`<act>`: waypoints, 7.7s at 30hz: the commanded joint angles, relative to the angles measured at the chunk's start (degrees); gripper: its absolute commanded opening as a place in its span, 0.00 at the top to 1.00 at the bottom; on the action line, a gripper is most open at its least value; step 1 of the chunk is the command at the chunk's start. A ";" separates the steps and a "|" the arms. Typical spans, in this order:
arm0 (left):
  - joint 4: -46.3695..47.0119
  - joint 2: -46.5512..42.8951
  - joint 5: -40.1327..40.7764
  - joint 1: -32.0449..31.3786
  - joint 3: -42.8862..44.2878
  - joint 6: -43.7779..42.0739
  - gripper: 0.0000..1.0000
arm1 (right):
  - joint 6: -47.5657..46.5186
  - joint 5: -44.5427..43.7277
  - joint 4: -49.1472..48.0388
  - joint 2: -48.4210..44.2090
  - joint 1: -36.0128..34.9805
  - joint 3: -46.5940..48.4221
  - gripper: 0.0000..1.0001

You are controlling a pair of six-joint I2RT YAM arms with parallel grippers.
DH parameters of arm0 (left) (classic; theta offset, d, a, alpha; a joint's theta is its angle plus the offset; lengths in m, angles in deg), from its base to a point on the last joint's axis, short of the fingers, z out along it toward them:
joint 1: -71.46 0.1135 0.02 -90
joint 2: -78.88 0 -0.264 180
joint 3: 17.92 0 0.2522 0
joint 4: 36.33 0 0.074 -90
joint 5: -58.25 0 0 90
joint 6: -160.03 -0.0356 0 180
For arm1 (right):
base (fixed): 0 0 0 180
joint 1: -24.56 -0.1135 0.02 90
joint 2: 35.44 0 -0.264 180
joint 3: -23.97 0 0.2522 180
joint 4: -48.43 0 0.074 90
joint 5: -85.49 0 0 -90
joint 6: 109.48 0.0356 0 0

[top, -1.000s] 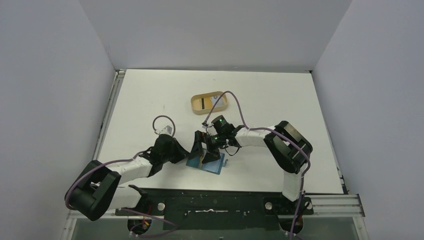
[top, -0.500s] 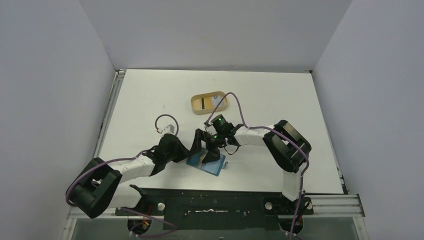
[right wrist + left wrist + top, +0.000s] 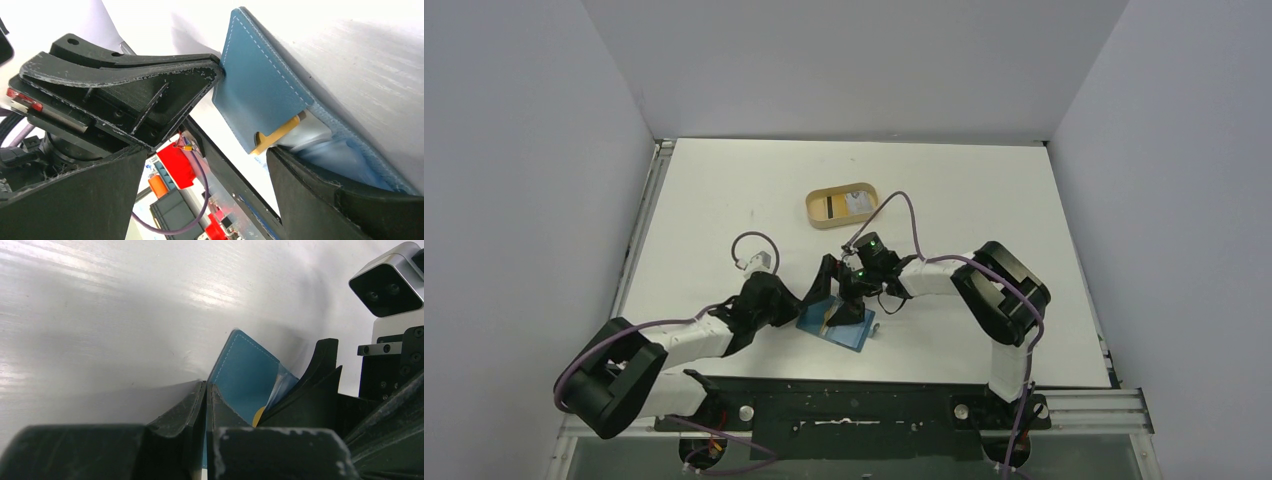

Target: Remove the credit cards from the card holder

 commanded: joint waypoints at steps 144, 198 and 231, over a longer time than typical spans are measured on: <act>-11.15 -6.06 3.04 -2.00 -4.55 3.53 1.00 | -9.96 -11.21 -19.31 -10.61 7.84 -21.27 1.00; -11.50 -9.23 2.96 -0.01 -6.31 3.17 1.00 | -30.81 -4.91 15.52 28.19 20.82 57.26 1.00; -29.31 -21.52 6.07 1.58 1.49 -1.57 1.00 | -46.71 -14.40 32.48 0.64 19.51 42.40 0.55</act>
